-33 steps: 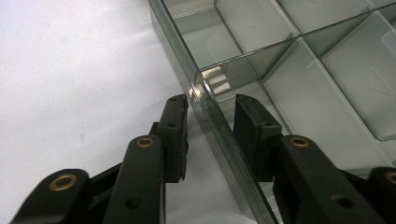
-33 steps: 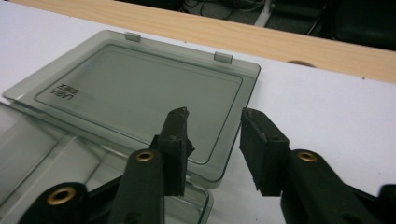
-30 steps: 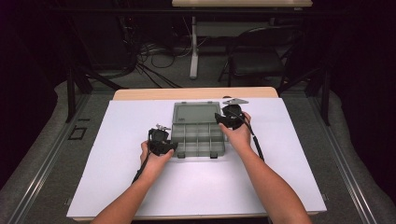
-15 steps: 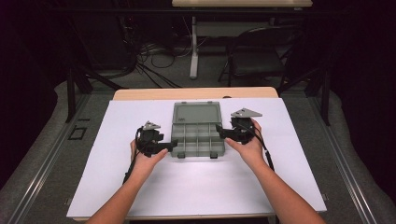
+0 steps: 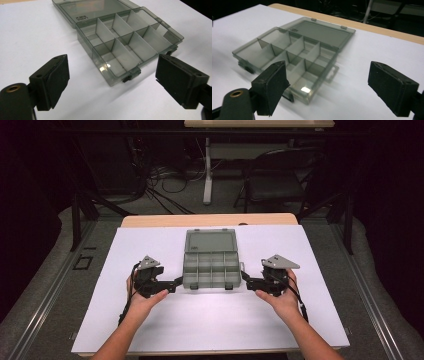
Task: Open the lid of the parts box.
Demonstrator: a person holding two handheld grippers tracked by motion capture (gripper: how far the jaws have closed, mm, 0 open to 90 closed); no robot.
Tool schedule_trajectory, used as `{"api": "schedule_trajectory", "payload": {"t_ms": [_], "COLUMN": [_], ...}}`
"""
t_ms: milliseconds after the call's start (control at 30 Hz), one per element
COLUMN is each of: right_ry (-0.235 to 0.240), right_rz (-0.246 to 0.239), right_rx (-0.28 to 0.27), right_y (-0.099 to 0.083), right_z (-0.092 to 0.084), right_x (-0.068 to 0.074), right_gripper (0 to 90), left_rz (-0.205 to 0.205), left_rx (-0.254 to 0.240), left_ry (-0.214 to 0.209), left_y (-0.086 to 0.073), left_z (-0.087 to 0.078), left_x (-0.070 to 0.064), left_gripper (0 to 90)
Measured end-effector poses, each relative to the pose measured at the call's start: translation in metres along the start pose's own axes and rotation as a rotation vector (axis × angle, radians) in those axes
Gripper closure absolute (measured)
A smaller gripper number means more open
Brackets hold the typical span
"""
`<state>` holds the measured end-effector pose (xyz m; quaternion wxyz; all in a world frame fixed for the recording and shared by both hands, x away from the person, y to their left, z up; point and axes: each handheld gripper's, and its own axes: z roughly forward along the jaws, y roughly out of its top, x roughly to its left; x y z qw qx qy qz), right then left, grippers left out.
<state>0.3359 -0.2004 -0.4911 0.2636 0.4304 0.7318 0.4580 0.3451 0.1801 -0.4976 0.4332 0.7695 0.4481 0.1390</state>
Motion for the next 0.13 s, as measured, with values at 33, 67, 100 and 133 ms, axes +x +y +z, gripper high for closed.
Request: {"api": "schedule_trajectory", "payload": {"t_ms": [33,67,100,133], "right_ry": [-0.005,-0.013,-0.015,-0.015], "right_rz": [0.000,0.000,0.001,0.001], "right_rx": [0.003,-0.002,-0.010,-0.010], "right_y": [-0.003,-0.008,-0.011,-0.011], "right_z": [-0.005,-0.014,-0.018,-0.018], "right_x": [0.000,-0.001,-0.002,-0.002], "right_gripper": [15.1,14.9,14.8,14.8], "left_rz": [-0.001,-0.008,-0.010,-0.010], "left_rx": [-0.004,-0.014,-0.018,-0.018], "left_ry": [0.008,0.007,0.007,0.007], "left_y": [-0.002,-0.005,-0.006,-0.006], "left_z": [-0.003,-0.009,-0.012,-0.012], "left_x": [0.000,0.002,0.002,0.002], "left_gripper": [11.3,10.6,10.5,10.1]}}
